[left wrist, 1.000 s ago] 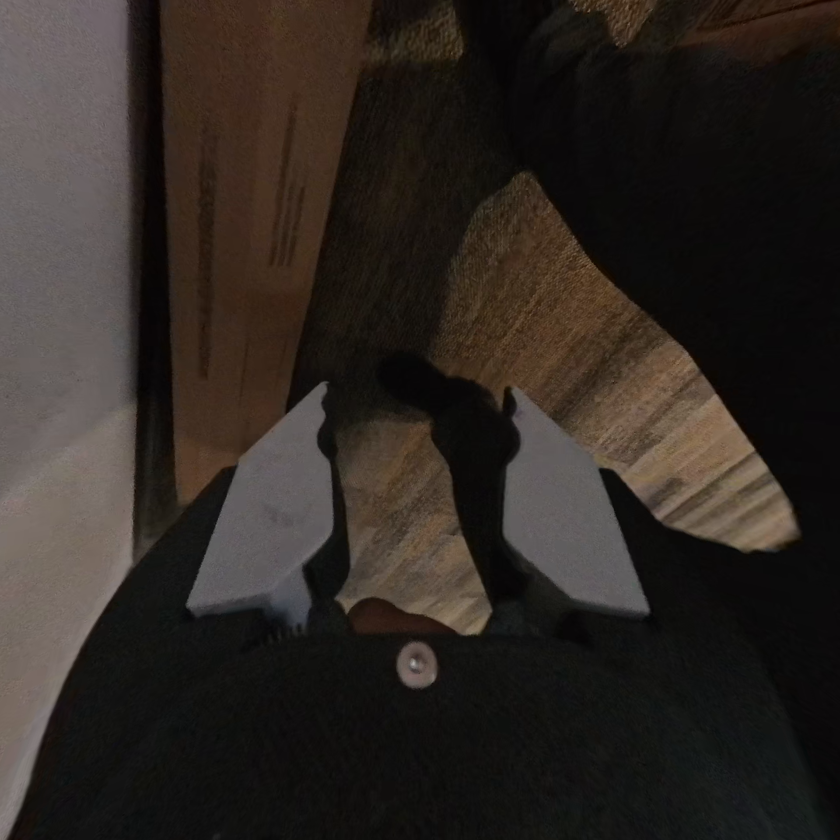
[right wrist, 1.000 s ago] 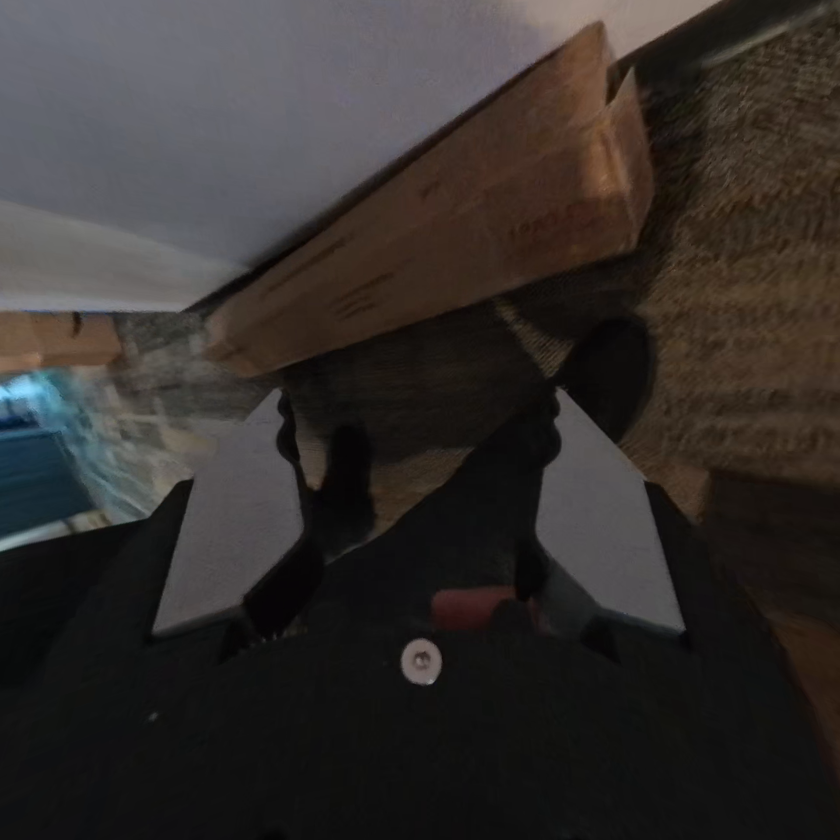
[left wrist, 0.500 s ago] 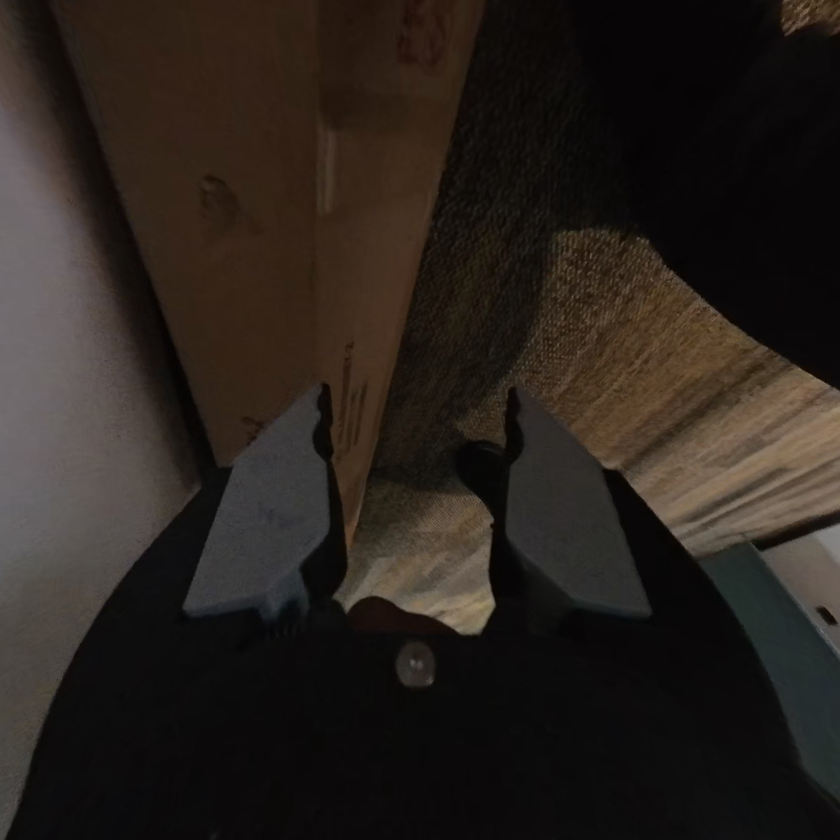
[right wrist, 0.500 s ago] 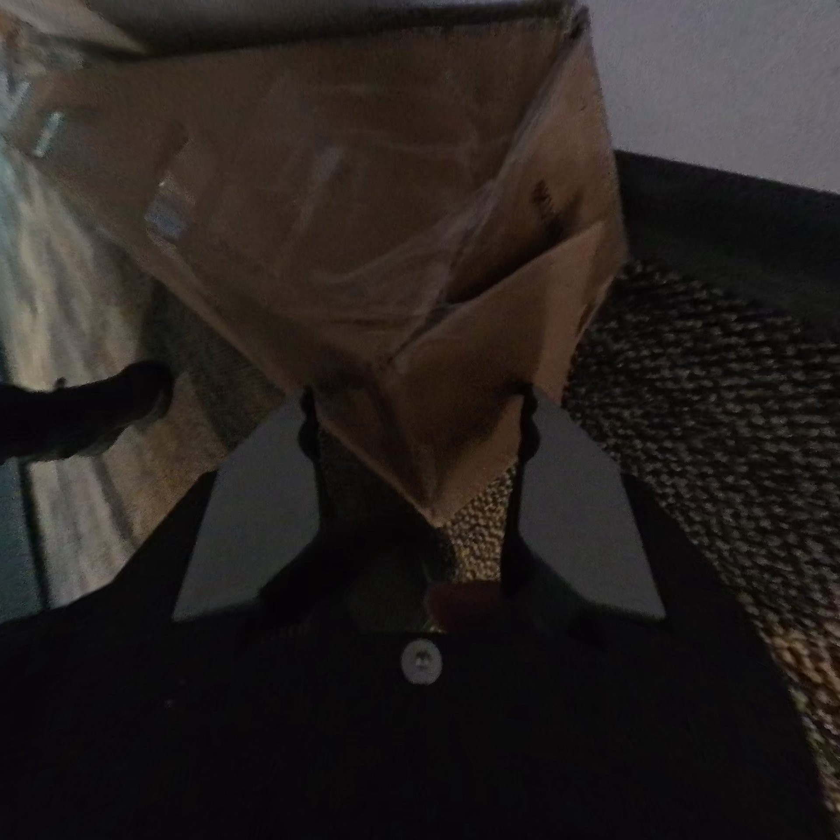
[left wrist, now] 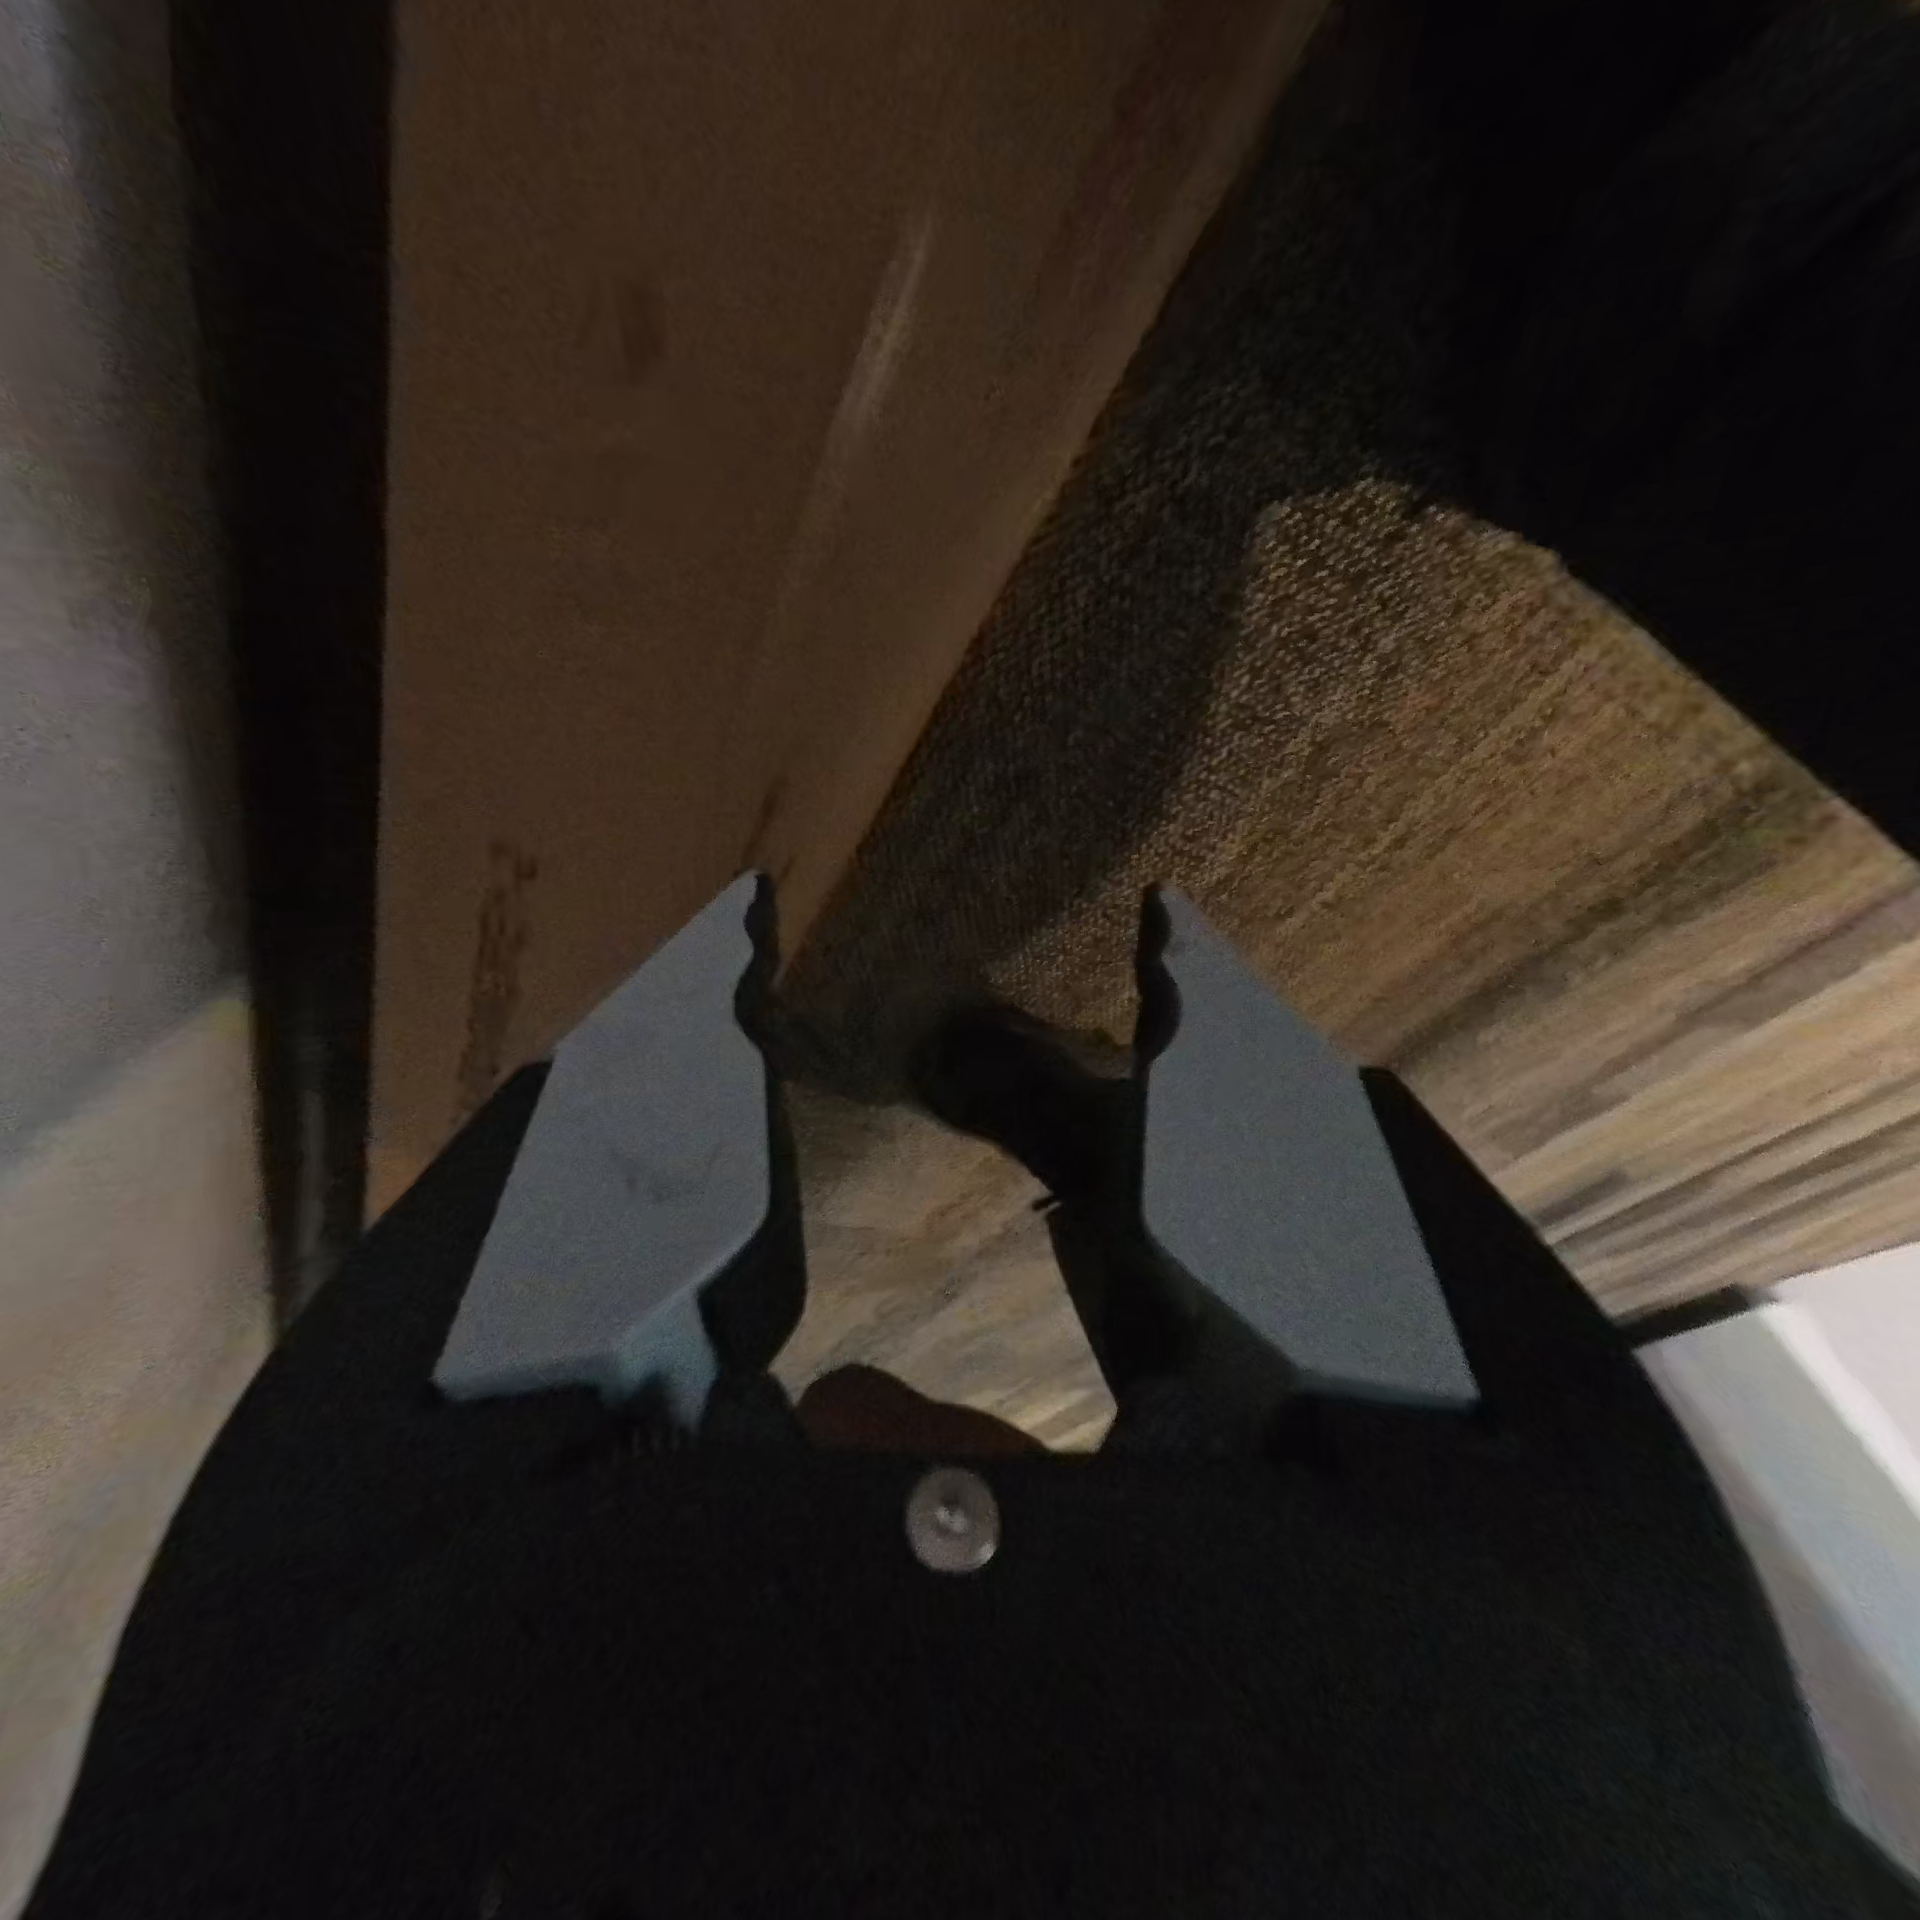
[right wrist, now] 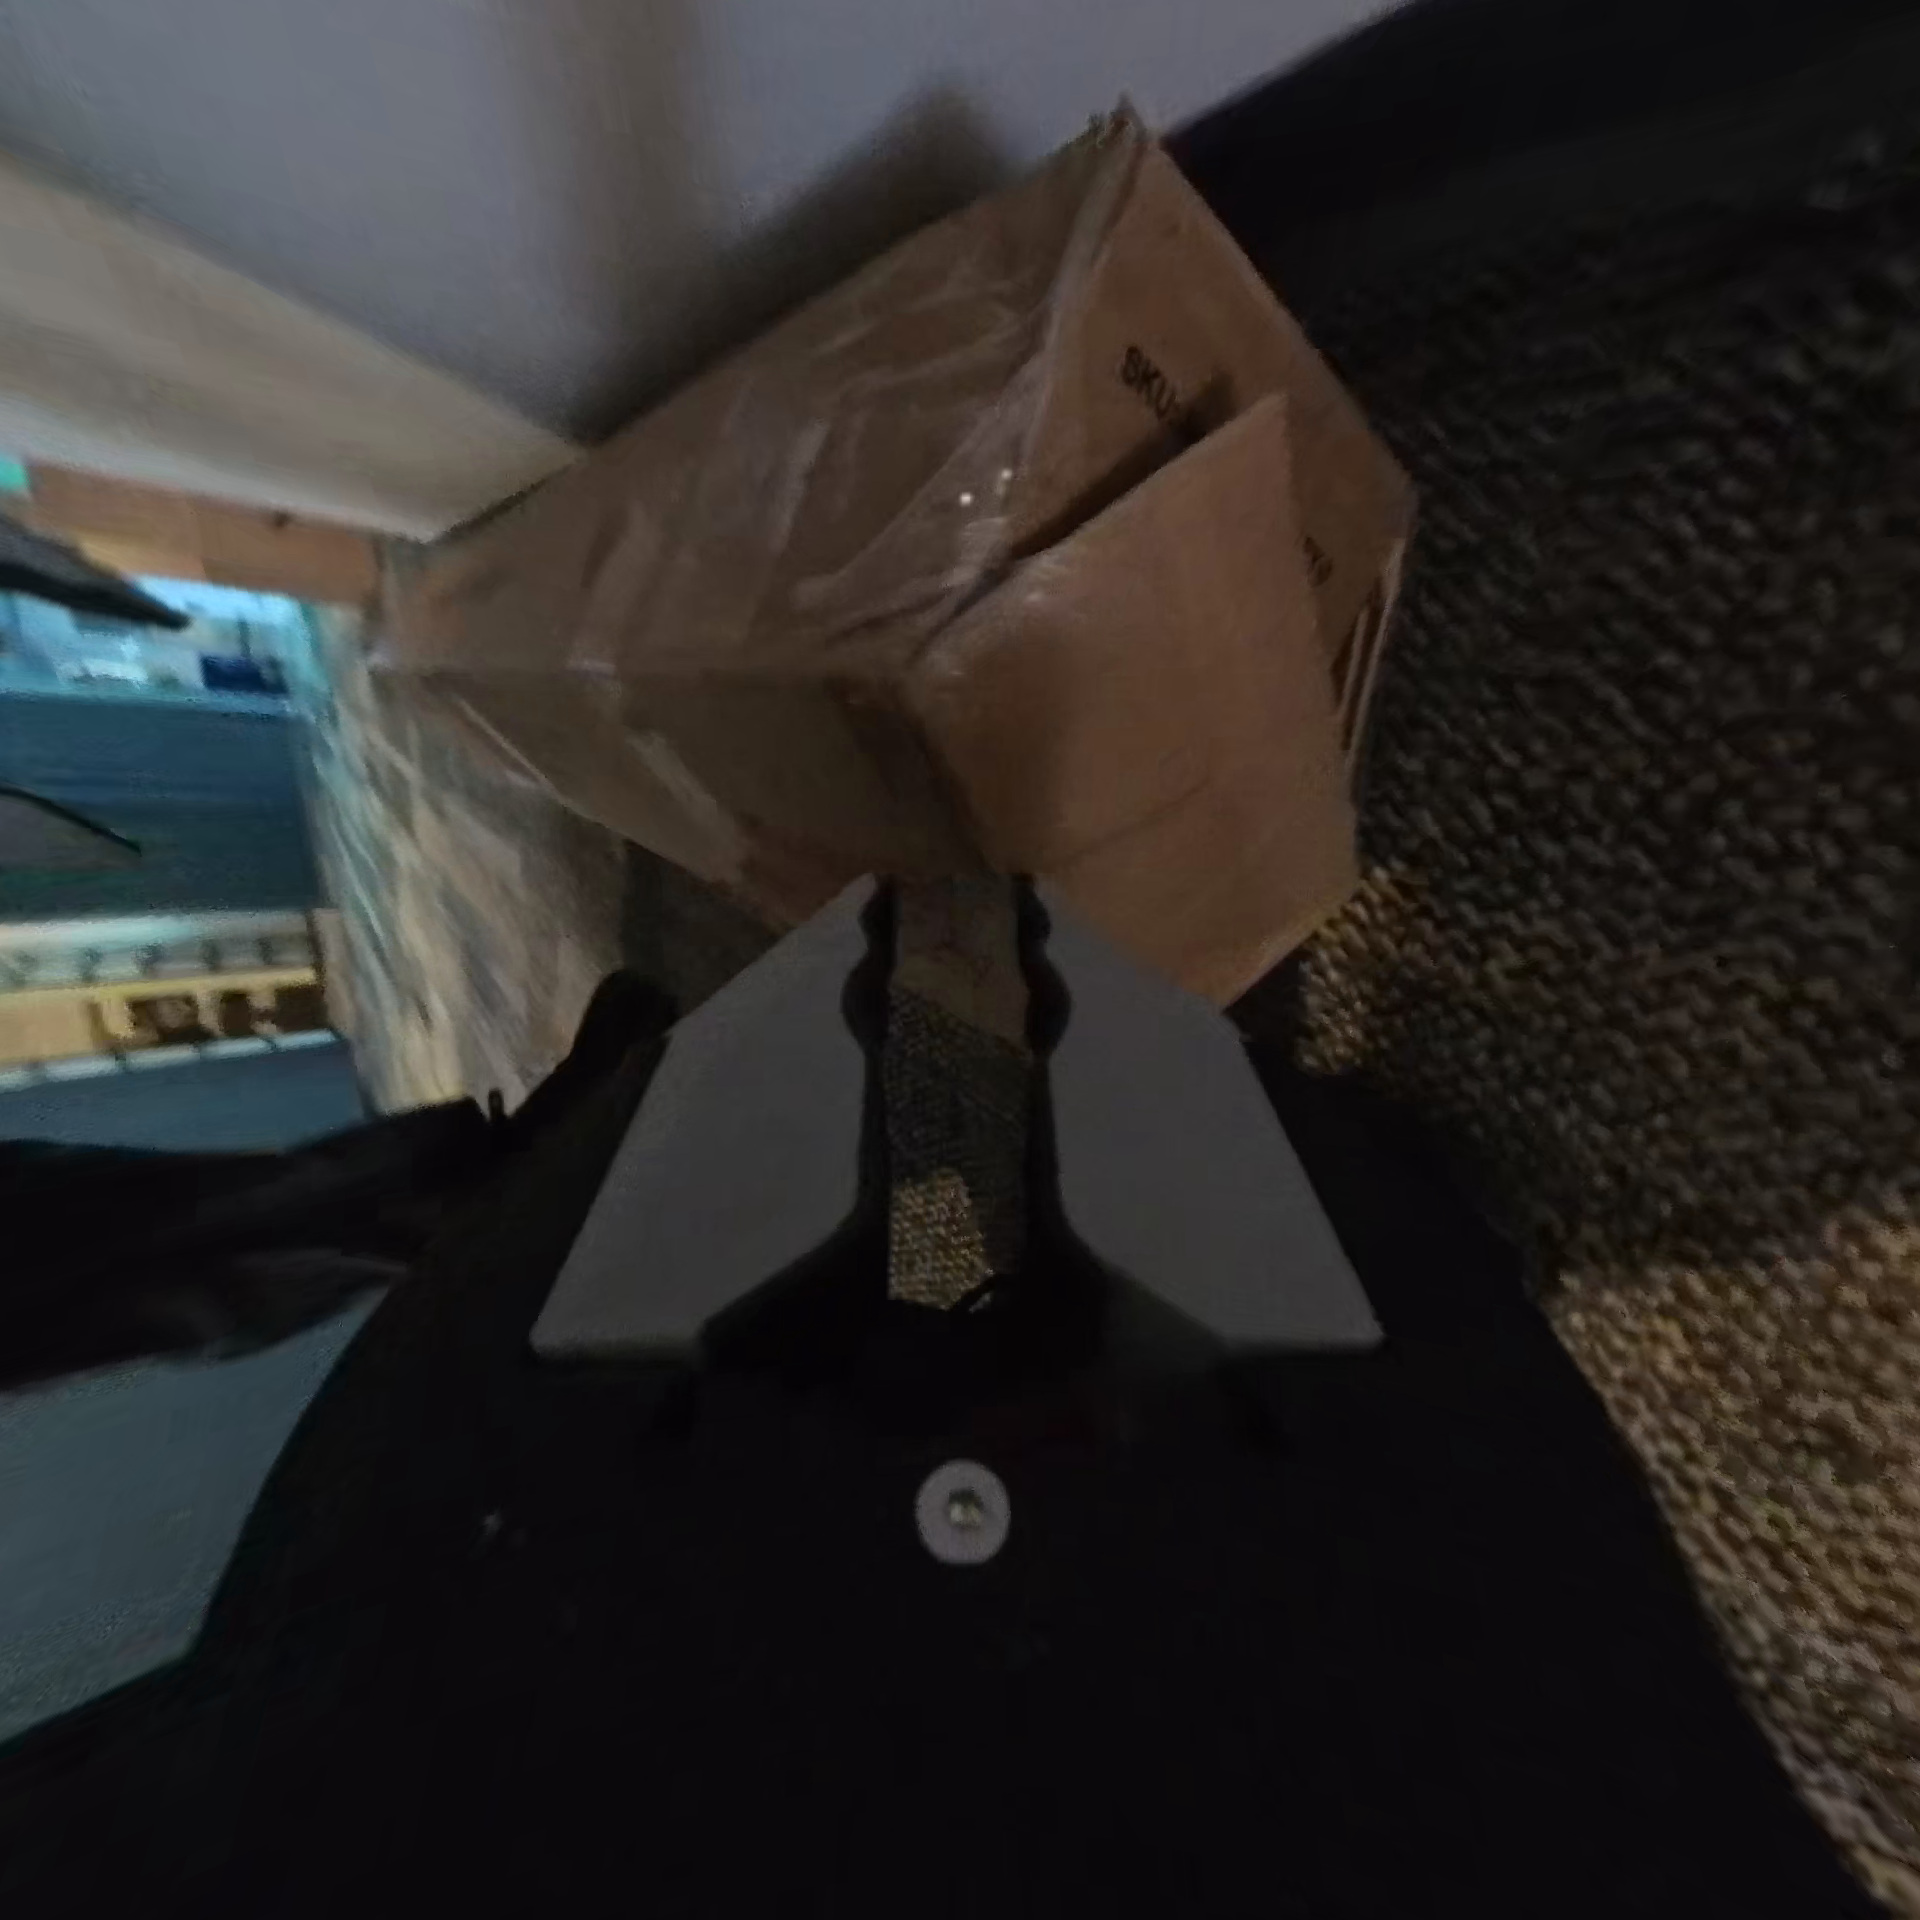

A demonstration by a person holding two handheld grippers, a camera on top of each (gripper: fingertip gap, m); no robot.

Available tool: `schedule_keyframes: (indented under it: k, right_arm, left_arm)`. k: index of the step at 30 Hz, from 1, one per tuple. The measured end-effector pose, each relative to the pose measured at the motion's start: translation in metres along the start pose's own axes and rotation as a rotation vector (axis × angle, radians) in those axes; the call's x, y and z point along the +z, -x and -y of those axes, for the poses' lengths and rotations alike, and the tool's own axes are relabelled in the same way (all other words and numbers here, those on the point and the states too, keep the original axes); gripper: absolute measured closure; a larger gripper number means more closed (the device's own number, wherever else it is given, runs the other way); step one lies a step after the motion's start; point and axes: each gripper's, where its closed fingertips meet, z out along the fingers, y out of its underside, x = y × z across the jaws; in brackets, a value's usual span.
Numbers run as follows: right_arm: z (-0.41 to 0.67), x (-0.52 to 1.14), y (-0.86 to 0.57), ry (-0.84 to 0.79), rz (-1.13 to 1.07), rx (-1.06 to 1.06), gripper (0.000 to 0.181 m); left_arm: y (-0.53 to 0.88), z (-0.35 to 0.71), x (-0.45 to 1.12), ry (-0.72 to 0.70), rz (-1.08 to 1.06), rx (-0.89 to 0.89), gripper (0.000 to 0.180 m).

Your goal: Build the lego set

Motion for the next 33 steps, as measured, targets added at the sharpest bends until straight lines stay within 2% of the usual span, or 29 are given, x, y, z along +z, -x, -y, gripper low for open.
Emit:
schedule_keyframes:
  k: [1, 2, 4, 5, 7, 9, 13, 16, 20, 23, 25, 26, 30, 33]
  right_arm:
    - [-0.003, -0.003, -0.011, -0.01, -0.005, 0.034, 0.159]
    - [-0.005, -0.006, -0.022, -0.014, -0.026, 0.036, 0.159]
    - [0.0, -0.012, -0.043, -0.003, -0.087, 0.007, 0.138]
    - [0.009, -0.017, -0.05, -0.009, -0.111, -0.012, 0.134]
    - [0.032, -0.023, -0.059, -0.049, -0.134, -0.027, 0.124]
    - [0.046, -0.018, -0.056, -0.054, -0.08, 0.023, 0.106]
    - [0.033, 0.015, -0.044, 0.038, 0.008, 0.138, 0.098]
    - [0.011, 0.033, -0.037, 0.106, 0.046, 0.186, 0.094]
    - [0.01, 0.033, -0.039, 0.099, 0.018, 0.201, 0.095]
    - [0.009, 0.035, -0.038, 0.122, -0.006, 0.209, 0.094]
    - [0.005, 0.038, -0.034, 0.155, -0.039, 0.21, 0.094]
    - [0.003, 0.038, -0.031, 0.164, -0.058, 0.212, 0.093]
    - [0.001, 0.016, -0.004, 0.152, -0.117, 0.17, 0.091]
    - [-0.01, -0.028, 0.03, 0.221, -0.183, 0.103, 0.09]
  left_arm:
    - [0.01, -0.016, 0.008, -0.014, -0.002, -0.046, 0.112]
    - [0.023, -0.035, 0.018, -0.031, -0.003, -0.101, 0.112]
    - [0.044, -0.078, 0.041, -0.079, -0.033, -0.258, 0.11]
    - [0.057, -0.106, 0.051, -0.106, -0.044, -0.357, 0.109]
    - [0.092, -0.175, 0.072, -0.124, -0.045, -0.618, 0.108]
    - [0.136, -0.254, 0.087, -0.15, -0.01, -0.845, 0.104]
    - [0.25, -0.405, 0.103, -0.276, 0.171, -1.234, 0.107]
    - [0.333, -0.494, 0.118, -0.365, 0.287, -1.432, 0.108]
    - [0.4, -0.54, 0.163, -0.427, 0.263, -1.452, 0.105]
    - [0.4, -0.51, 0.212, -0.494, -0.091, -1.442, 0.104]
    - [0.404, -0.503, 0.216, -0.615, -0.057, -1.341, 0.093]
    - [0.4, -0.504, 0.22, -0.637, -0.116, -1.362, 0.093]
    - [0.372, -0.51, 0.221, -0.668, -0.216, -1.258, 0.093]
    - [0.342, -0.505, 0.222, -0.72, -0.301, -1.217, 0.094]
